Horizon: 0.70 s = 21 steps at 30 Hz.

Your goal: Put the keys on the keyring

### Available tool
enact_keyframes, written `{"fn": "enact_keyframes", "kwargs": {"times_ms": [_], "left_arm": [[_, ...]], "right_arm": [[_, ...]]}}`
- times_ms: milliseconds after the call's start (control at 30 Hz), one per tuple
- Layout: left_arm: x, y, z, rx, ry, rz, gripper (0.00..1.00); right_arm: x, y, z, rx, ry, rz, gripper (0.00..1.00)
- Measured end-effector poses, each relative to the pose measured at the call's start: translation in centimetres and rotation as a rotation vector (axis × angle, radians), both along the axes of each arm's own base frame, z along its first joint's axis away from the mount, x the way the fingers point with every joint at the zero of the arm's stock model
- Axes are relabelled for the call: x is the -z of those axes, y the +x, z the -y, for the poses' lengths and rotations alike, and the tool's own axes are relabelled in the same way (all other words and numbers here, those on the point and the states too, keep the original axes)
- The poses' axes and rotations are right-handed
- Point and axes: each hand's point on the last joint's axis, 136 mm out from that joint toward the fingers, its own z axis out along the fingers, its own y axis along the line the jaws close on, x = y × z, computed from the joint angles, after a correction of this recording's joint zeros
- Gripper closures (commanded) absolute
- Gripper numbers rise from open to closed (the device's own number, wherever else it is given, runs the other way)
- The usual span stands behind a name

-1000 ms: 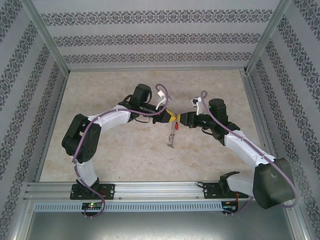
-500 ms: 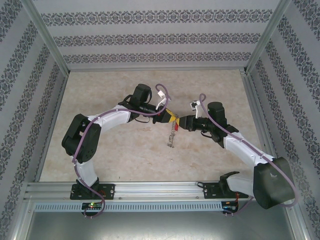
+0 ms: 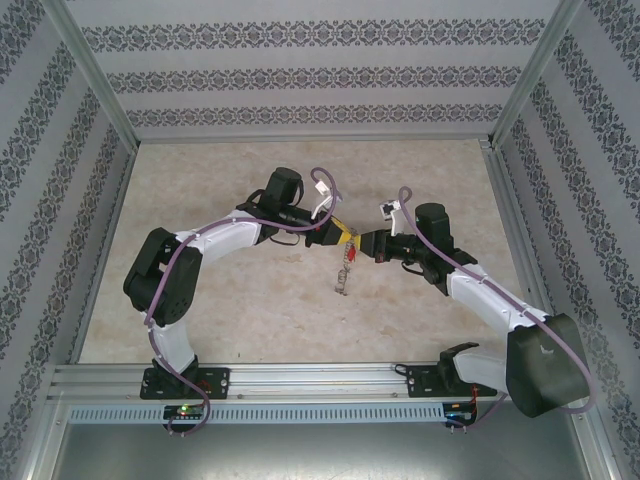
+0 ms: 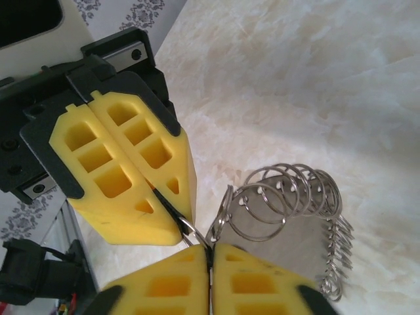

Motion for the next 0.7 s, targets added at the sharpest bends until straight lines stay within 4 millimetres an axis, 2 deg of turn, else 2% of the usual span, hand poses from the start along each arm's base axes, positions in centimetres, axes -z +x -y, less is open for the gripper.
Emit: {"fn": "enact_keyframes", "kwargs": {"times_ms": [433, 567, 700], "left_arm": [[-0.6, 0.2, 0.1, -0.007, -0.012, 0.014, 1.0], [-1.0, 0.2, 0.1, -0.009, -0.02, 0.027, 1.0], [-0.9, 0.1, 0.1, -0.008, -0.02, 0.025, 1.0]], "right_arm": [[-1.0, -0.1, 0.2, -0.019, -0.053, 0.014, 0.99], [-1.2, 0.0, 0.3, -0.015, -0.062, 0.018, 0.83], [-1.6, 0.3, 0.3, -0.01, -0.061, 0.034, 0.78]]}}
